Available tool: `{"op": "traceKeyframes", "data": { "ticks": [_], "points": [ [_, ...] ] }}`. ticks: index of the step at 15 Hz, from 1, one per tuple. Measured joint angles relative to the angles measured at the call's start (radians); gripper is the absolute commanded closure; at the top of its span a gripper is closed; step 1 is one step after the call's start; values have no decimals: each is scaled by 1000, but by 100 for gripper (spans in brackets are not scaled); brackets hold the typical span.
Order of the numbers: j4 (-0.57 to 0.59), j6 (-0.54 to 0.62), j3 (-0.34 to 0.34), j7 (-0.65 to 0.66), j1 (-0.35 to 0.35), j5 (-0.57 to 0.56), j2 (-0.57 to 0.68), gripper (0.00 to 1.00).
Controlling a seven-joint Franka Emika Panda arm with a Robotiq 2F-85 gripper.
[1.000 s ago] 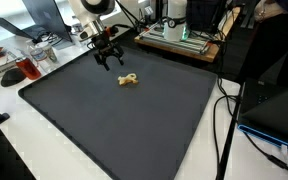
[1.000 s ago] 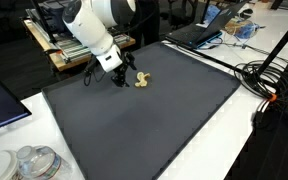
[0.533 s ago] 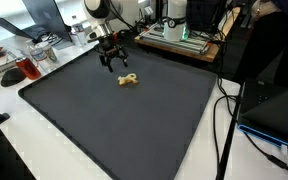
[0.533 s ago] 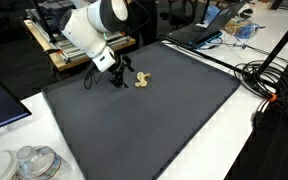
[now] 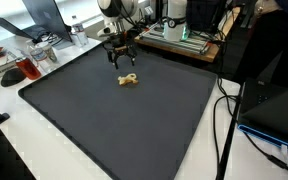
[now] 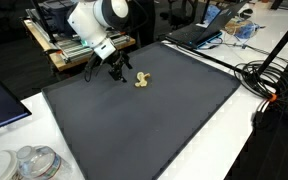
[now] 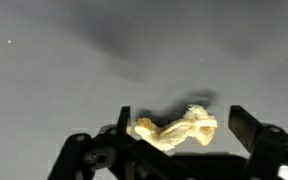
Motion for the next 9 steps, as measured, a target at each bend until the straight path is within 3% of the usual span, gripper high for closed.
{"op": "traceKeyframes", "data": {
  "ticks": [3, 9],
  "points": [
    [-48, 126, 52, -79, 40, 110, -55, 0],
    [-53, 136, 53, -72, 47, 115, -55, 0]
  ]
}}
